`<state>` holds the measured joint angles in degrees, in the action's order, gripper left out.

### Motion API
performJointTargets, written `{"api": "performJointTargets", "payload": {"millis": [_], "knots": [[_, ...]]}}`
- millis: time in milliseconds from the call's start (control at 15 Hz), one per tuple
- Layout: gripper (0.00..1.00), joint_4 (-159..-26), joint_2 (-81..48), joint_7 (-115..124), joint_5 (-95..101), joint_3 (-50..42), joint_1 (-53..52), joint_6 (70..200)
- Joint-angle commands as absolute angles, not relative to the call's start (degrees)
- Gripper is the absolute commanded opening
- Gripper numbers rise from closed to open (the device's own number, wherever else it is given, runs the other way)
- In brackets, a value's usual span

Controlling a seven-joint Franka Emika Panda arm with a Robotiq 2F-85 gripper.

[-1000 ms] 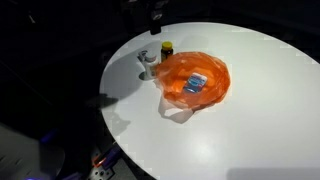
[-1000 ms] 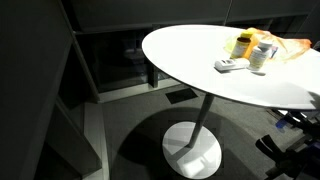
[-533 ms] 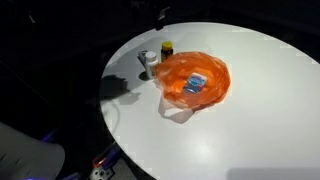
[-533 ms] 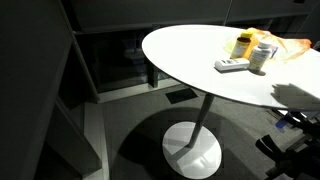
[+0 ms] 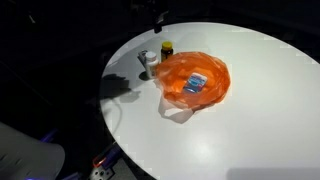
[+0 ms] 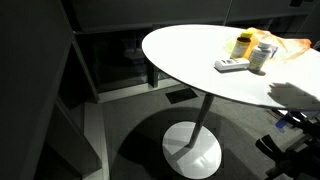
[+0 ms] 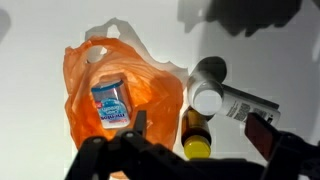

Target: Place the white bottle in the plastic

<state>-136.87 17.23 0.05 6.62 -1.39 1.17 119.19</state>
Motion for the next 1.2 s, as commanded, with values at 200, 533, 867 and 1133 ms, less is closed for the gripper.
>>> {"api": "performJointTargets", "payload": {"millis": [200,533,867,1133], "knots": [[1.00,-137.70,12.26,-3.68,5.81,-1.51,0.67,126.87],[1.00,-137.70,7.49,-8.45,1.41,-1.85,0.11,132.04],[1.00,-137.09,3.76,-13.64,-5.94,-1.61,-0.05,132.62],[0.74,-136.80,2.01,-14.51,-6.59,-1.31,0.19,132.23]]}}
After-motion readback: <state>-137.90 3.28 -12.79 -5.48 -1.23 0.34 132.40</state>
